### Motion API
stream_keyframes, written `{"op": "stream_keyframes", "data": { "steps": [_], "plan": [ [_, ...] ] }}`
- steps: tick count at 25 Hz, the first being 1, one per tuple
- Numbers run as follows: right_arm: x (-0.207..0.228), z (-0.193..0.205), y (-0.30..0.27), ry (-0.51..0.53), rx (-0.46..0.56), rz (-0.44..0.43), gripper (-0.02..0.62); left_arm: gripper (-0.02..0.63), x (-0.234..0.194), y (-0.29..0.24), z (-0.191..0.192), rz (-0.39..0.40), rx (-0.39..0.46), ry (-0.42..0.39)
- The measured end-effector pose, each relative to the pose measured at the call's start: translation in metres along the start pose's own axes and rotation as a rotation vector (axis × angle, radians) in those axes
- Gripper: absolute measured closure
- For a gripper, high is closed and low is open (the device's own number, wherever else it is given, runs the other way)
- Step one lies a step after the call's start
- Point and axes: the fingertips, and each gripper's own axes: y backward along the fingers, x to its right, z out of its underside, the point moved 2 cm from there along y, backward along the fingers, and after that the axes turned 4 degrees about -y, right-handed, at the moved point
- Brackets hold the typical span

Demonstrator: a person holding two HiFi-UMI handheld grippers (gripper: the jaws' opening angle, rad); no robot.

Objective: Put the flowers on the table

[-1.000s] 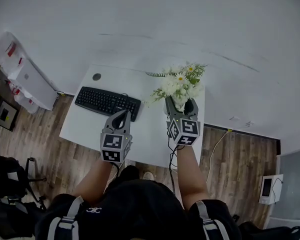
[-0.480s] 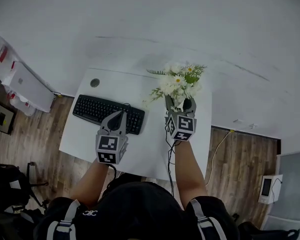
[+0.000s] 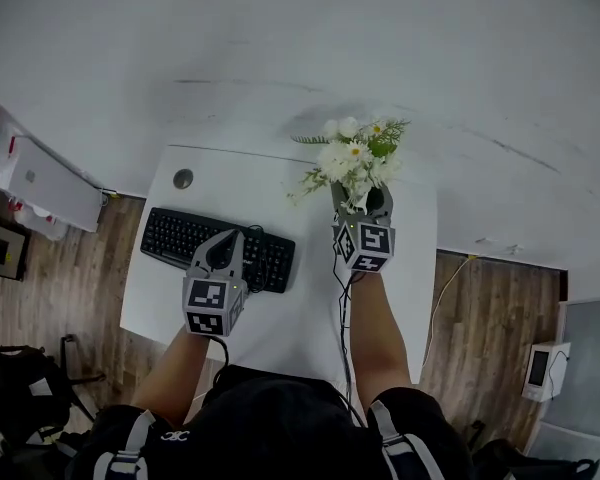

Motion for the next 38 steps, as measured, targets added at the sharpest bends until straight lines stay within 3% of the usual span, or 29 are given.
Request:
{"op": "stream_keyframes", "data": {
  "steps": [12,20,25,29,31,36,38],
  "plan": [
    [0.032,0.061,-0.051,-0.026,-0.013,0.01,0.27,0.604,-0.04,-0.043,0.02,0.004,-0.071,-0.037],
    [0.031,0.065,-0.052,-0.044,0.003,0.023,0.258,0.604,-0.045,-0.05,0.027,0.027,-0.085,-0.055],
    [0.021,0.054,-0.045,-0.051,0.004,-0.001,0.155,0.604,-0.042,-0.048,0.019,0.035,-0.066,-0.05],
    [0.01,0.04,-0.024,-0.043,-0.007,-0.011,0.14,0.604,-0.034,-0.038,0.01,0.041,-0.043,-0.036],
    [0.006,0.029,-0.006,-0.057,-0.003,-0.017,0.177,0.604,-0.025,-0.032,0.003,0.047,-0.025,-0.029],
    [-0.001,-0.005,0.051,-0.083,0.02,0.039,0.533,0.604,-0.001,-0.011,-0.015,0.052,0.029,-0.008],
    [-0.005,-0.019,0.075,-0.087,0.02,0.068,0.592,0.604,0.008,0.001,-0.024,0.052,0.056,0.001]
  ]
}}
